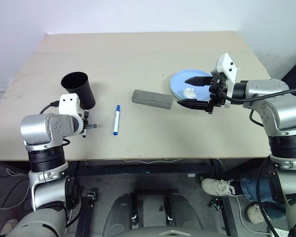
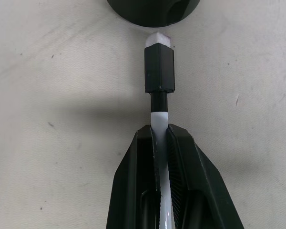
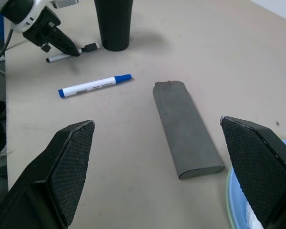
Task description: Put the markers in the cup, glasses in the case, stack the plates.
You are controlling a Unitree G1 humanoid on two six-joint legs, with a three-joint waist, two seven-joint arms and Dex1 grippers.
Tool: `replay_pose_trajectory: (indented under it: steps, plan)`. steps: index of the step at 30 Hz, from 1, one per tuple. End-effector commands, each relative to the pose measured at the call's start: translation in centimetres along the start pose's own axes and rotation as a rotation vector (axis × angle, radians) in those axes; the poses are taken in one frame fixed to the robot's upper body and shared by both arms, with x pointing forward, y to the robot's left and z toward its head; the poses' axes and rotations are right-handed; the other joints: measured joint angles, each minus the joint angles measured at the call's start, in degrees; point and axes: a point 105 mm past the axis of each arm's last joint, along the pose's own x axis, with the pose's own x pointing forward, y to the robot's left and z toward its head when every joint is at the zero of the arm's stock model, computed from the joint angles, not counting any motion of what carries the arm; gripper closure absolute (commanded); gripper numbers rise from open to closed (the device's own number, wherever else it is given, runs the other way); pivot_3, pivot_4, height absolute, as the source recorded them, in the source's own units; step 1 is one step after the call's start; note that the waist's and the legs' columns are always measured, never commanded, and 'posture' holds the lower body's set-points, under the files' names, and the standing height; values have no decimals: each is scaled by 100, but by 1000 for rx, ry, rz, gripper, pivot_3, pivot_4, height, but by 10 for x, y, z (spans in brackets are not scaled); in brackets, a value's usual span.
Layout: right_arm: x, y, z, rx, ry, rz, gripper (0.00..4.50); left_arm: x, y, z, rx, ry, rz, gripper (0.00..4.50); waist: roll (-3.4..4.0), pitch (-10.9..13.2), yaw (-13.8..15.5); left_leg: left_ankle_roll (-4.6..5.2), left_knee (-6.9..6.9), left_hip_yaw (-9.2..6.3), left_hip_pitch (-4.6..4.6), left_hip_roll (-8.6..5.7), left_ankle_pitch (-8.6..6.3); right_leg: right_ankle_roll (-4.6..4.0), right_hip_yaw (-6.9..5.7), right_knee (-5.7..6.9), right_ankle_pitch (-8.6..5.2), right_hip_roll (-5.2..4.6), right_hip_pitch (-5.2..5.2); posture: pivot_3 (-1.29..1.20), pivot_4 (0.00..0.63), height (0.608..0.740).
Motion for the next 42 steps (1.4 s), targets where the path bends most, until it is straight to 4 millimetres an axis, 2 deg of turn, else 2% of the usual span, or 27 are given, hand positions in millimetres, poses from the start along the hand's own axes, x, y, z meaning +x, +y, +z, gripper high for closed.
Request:
replay_pose_trajectory:
  steps: [1,4,9,12,15,17,21,24,27,32,36,42]
  plan:
    - [-3,0,14,-53,-29,-12,0,-2,-6,-22,133,93,-71,4474,0,0,-32,0,-3,4,0,1,0,-1,3,-2,0,0,-3,0,150,740]
    - [-1,2,13,-61,-33,0,0,-19,-18,-24,272,93,-199,4474,0,0,-93,0,-12,8,-17,2,0,-7,7,-14,-4,0,-17,0,150,740]
    - [3,5,15,-61,-48,17,0,-33,-12,-12,430,28,-188,4474,-1,0,-99,-1,-30,7,-51,0,0,-8,3,-43,-3,-2,-43,0,150,740]
    - [4,5,15,-64,-54,19,0,-42,-29,-6,505,-32,-282,4474,-1,0,-94,0,-44,8,-55,-2,0,-9,3,-56,-2,-3,-46,0,150,740]
    - [5,5,18,-71,-65,26,0,-52,-47,13,552,-187,-338,4474,-4,2,-92,0,-48,7,-61,-2,1,-9,2,-61,-2,-3,-50,0,150,740]
    - [5,5,19,-73,-70,27,0,-54,-49,32,542,-329,-302,4474,-4,2,-87,1,-48,8,-64,-3,1,-9,1,-62,-2,-3,-52,0,150,740]
    - [3,6,21,-79,-76,30,0,-60,-53,57,562,-510,-280,4474,-4,2,-95,14,-45,12,-64,-3,9,-7,1,-61,-1,-1,-51,0,150,740]
    - [2,7,22,-82,-81,30,0,-74,-61,77,651,-699,-277,4474,-5,2,-91,17,-42,14,-64,-2,11,-6,0,-60,-1,4,-50,0,150,740]
    - [1,8,22,-84,-83,30,0,-88,-65,97,623,-862,-256,4474,-4,2,-60,21,-33,16,-64,-2,11,-4,-1,-59,0,6,-46,0,150,740]
    - [1,8,22,-89,-82,27,0,-109,-76,114,634,-1057,-259,4474,-5,2,40,41,-1,22,-63,1,1,5,-2,-53,5,13,-33,0,150,740]
    - [2,8,21,-89,-80,24,0,-125,-68,133,552,-1224,-169,4474,-6,3,69,51,12,25,-61,0,1,32,-5,-53,19,16,-21,0,150,740]
    - [4,10,20,-95,-87,36,0,-138,-38,155,393,-1316,-14,4474,-7,4,48,75,56,28,-60,5,-7,82,-9,-54,45,36,-3,0,150,740]
